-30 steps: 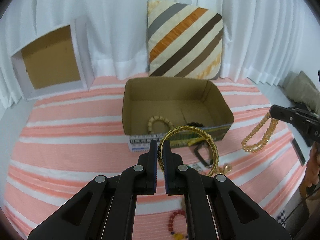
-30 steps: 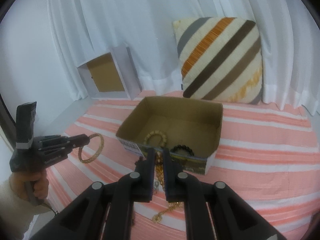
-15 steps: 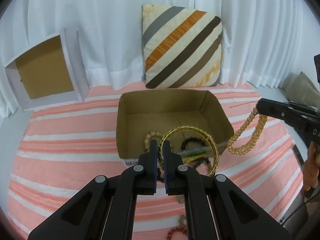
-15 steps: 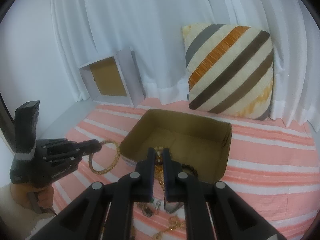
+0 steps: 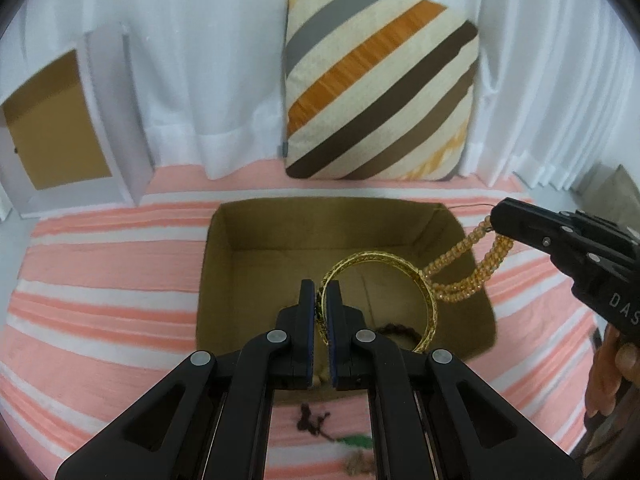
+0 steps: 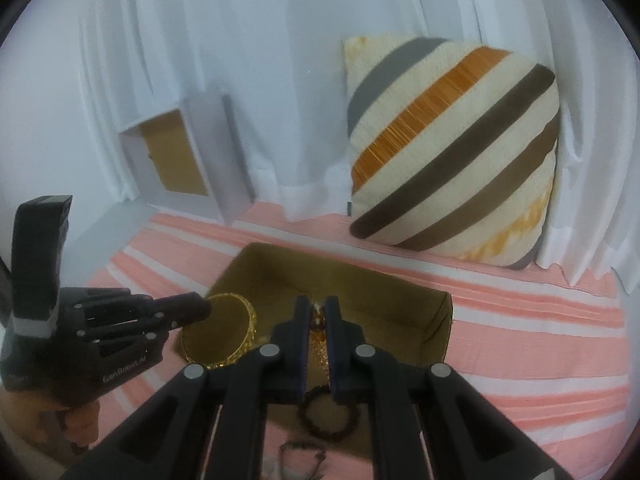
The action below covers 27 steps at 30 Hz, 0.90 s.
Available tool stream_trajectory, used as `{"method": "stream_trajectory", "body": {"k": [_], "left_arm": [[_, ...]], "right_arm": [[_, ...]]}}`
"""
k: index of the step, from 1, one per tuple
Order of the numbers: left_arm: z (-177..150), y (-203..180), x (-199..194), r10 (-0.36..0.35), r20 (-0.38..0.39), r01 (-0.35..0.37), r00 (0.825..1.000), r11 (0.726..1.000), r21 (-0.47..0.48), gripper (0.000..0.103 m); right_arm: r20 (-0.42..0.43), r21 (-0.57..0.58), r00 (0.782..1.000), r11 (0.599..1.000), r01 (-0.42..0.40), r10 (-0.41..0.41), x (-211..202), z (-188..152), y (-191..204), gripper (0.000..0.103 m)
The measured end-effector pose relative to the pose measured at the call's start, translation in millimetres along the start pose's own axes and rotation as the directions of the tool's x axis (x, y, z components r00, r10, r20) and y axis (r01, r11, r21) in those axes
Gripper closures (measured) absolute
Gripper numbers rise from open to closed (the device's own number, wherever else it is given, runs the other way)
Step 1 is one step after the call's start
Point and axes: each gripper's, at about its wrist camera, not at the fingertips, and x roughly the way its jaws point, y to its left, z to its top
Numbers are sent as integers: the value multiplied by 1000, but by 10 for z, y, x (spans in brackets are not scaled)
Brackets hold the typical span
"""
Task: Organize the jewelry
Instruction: 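Carry the gold bangle into the box while the right tool carries the gold necklace there, then open both tools in the box and withdraw them toward the remaining jewelry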
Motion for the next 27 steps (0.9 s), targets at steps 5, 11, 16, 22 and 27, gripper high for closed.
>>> {"method": "stream_trajectory", "body": {"k": [5,11,16,22,27], "left_arm": [[21,57,393,14,-41,-15,999,999,-29,100],[-10,109,662,23,-67,-26,997,999,-35,99],[-24,167,675,71,-55,-74,996,996,-54,54],[-71,201,544,90,-25,-92,996,994,-64,38],[-213,207,270,91,14,-91,996,995,-38,33]], "right_arm": [[-52,8,998,1000,20,-20,393,-32,-108,95],[-85,32,996,999,15,-12,666,-118,-180,95],[-55,58,998,998,19,-16,650,-136,-224,89],[3,85,998,994,69,-70,527,-169,-271,40],[51,141,995,987,75,-83,262,-362,-346,40]]}}
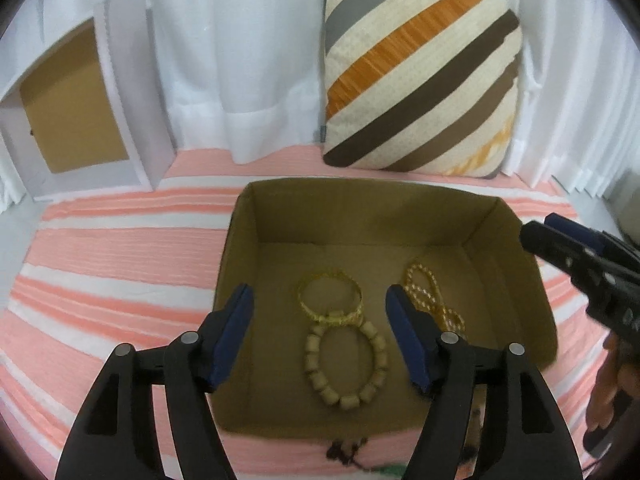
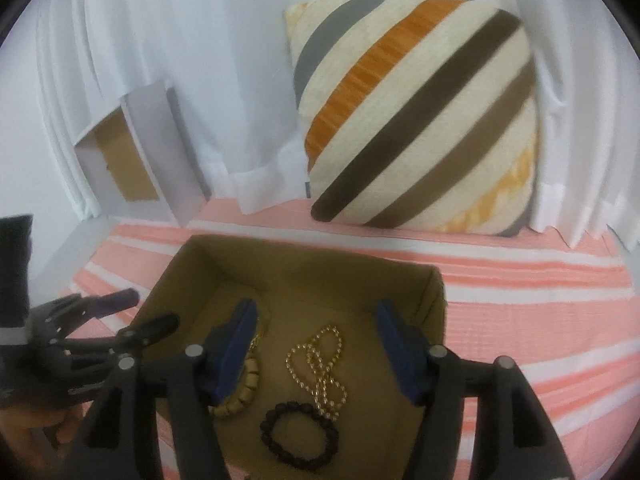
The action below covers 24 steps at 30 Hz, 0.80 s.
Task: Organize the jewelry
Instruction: 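Open both tools in the box and withdraw them toward the remaining jewelry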
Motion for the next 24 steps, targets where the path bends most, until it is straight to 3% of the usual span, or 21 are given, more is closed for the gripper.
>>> {"method": "stream_trajectory", "body": {"k": [8,17,21,24], "left_arm": [[-640,207,-619,-14,25,14,1000,1000,20,30],[-1780,376,-1179,-13,6,13,1000,1000,-14,30],[-2231,326,-1302,-29,-16,28,999,999,-26,30],[-2474,270,-1307,-33,-34,31,999,999,-31,30]], "right_arm": [[59,-4,997,998,57,-56,-705,-686,-109,40],[25,-64,994,992,105,-103,-1378,-1788,94,40],[-11,-90,996,992,87,-88,-1490,-2197,286,40],[-68,-102,997,994,30,-37,-1452,-2458,456,40]]}}
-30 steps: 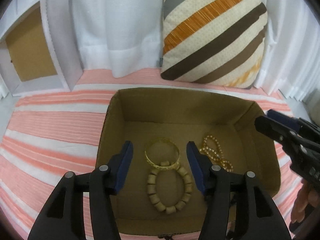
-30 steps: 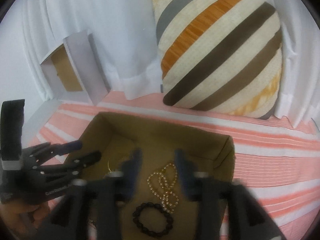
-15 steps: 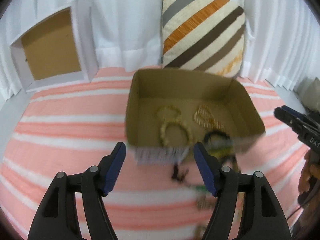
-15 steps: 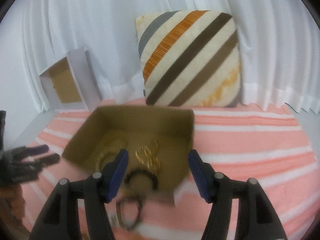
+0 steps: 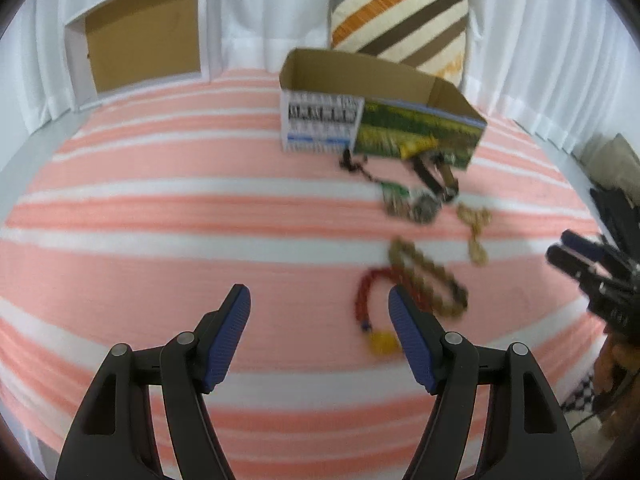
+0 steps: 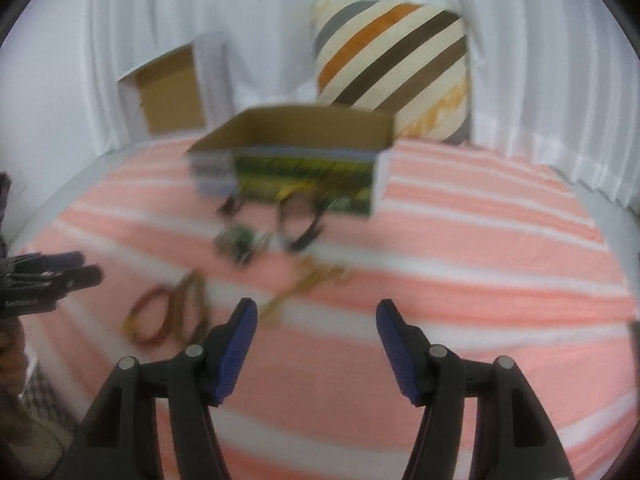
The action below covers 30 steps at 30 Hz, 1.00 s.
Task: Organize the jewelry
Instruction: 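Open both tools in the box and withdraw them toward the remaining jewelry, then close the left tool on the red bead bracelet while the right tool grasps the brown bead bracelet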
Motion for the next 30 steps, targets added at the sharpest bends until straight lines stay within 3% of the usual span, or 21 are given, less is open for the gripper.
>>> {"method": "stream_trajectory", "body": {"k": [7,19,22,26,30], "left_arm": [[-180,-94,25,-9,-10,9,1000,1000,-22,30],[-203,-182,183,24,-29,-25,999,999,-23,30],[-215,-212,220,38,-35,-39,999,999,-15,30],[-226,-227,269,52,-45,-52,998,999,-10,30],[-236,-251,321,64,-56,-64,996,998,0,30]], "right_arm": [[-24,0,996,997,-81,81,55,-170,318,40],[-48,40,993,994,-102,104,255,-132,426,41],[-56,40,992,993,-110,112,306,-117,446,44],[-82,55,987,990,-132,136,413,-101,458,58],[-95,43,984,988,-149,152,476,-88,516,65]]}}
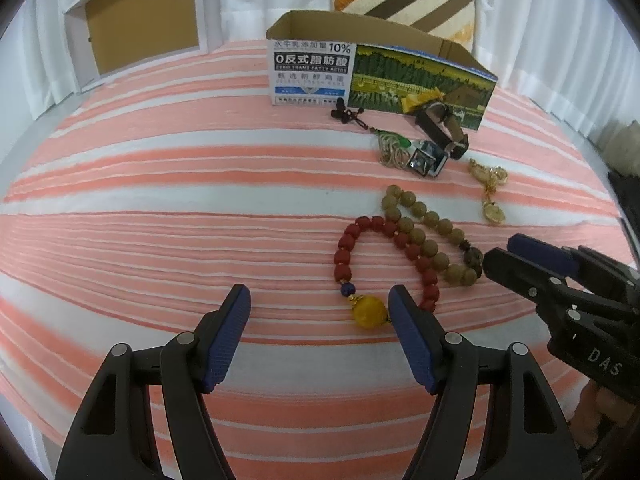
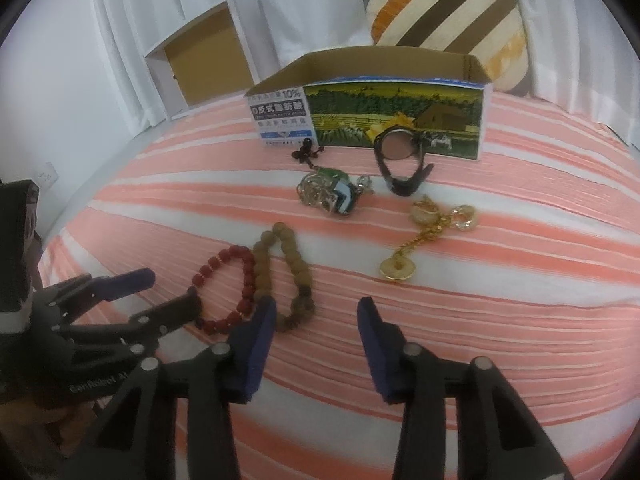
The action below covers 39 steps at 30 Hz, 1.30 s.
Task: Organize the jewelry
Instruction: 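Close the left tool on the red bead bracelet while the right tool grasps the brown bead bracelet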
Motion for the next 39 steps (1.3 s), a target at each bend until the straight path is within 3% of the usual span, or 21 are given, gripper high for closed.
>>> {"method": "stream_trajectory", "body": {"k": [5,22,24,26,31,37,39], "left_arm": [[-9,-19,25,6,-8,-6,1000,1000,3,30],[-62,-14,25,25,10,-25,1000,1000,-12,32],[-61,-46,30,35,14,-35,999,999,1,38],[-56,-81,29,37,20,-38,999,999,25,56],[-40,-24,20,33,22,-33,999,999,33,78],[-28,77,17,20,17,-21,1000,1000,11,76],[-43,89,0,20,15,-20,1000,1000,5,71]], "right_arm": [[-23,-12,1000,1000,-2,2,112,19,38,71],[-20,-34,999,999,29,-29,220,17,81,74],[-21,-64,999,997,40,-42,244,17,130,77],[-21,-76,999,996,43,-44,246,13,139,80],[-21,-73,999,996,45,-47,220,-17,92,86],[-13,-46,1000,999,28,-29,161,-55,45,85],[-15,-39,1000,999,22,-22,145,-60,28,85]]}}
